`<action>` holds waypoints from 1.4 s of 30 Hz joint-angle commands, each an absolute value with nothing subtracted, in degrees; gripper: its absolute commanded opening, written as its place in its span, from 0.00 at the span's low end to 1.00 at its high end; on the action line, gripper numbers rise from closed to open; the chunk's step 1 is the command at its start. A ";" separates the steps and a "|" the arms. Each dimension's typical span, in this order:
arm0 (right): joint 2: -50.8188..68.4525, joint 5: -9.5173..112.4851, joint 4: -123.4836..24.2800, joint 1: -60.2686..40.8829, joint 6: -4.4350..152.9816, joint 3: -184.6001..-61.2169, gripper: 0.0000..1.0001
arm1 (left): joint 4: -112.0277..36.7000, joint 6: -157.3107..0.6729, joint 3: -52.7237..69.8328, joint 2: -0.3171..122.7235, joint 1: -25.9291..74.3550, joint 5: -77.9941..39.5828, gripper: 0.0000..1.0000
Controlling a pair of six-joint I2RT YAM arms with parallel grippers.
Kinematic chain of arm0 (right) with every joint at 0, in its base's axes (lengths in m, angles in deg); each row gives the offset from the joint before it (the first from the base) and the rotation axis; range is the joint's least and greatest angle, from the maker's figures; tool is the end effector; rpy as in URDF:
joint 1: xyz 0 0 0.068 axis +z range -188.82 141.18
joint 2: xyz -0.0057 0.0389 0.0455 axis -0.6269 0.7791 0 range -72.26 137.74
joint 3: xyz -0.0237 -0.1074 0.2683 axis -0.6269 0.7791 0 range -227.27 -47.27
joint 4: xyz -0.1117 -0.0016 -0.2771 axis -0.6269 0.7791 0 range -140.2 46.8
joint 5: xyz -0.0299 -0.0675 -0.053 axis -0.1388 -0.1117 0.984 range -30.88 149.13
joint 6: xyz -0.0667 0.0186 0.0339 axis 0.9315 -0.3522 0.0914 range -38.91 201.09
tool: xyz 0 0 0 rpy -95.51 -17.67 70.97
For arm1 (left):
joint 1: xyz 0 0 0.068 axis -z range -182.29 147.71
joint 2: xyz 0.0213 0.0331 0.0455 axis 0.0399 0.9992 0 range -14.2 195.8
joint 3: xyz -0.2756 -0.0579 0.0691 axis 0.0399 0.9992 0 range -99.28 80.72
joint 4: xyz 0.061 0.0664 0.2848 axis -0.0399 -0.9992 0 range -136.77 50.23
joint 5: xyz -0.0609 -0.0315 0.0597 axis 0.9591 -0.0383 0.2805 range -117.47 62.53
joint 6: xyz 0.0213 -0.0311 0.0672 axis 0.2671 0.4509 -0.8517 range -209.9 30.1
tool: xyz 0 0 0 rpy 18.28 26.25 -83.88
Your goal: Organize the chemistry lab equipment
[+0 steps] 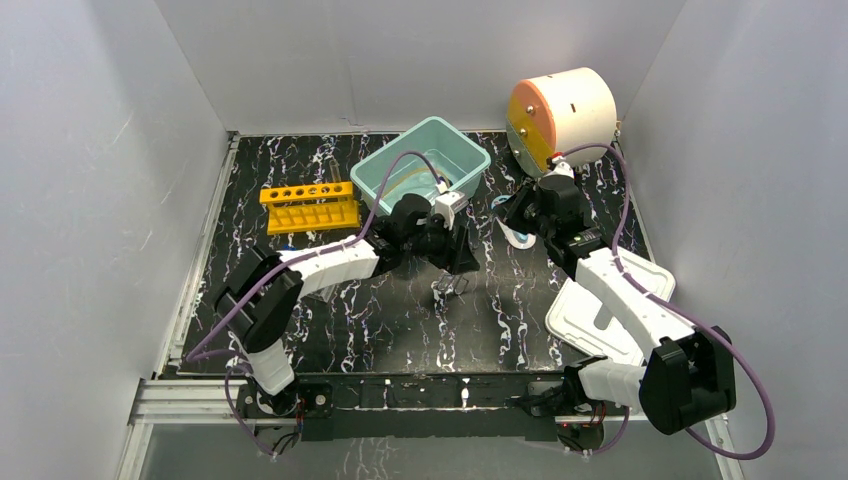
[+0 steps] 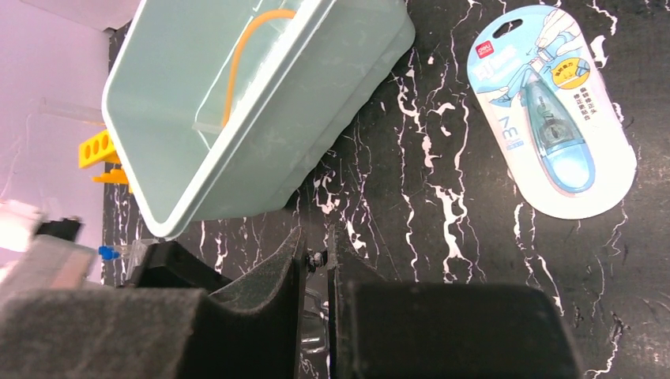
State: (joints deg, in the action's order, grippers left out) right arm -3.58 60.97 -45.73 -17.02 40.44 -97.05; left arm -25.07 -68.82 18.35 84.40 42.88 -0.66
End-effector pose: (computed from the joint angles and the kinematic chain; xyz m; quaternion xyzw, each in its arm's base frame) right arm 0.3111 0.1222 0.2851 0.1455 0.8228 0.2732 0.4766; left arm 0.2965 -0.3402 0.2236 0.2954 0.7593 -0.4595 0.3536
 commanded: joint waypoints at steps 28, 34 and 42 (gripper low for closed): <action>-5.79 56.93 -48.43 -17.73 37.72 -96.69 0.00 | -22.63 -73.75 15.80 89.82 43.92 -10.18 0.33; -5.09 56.77 -48.33 -17.98 37.80 -96.73 0.00 | -21.90 -74.71 16.20 87.26 43.94 -4.99 0.18; -3.29 55.54 -47.08 -18.34 39.72 -99.39 0.26 | -26.34 -77.56 13.78 85.39 43.85 -4.62 0.00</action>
State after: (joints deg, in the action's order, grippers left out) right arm -3.95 57.17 -47.15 -18.11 37.82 -96.18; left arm -24.74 -75.66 17.52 89.96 45.20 -4.24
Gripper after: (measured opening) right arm 0.193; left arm 0.040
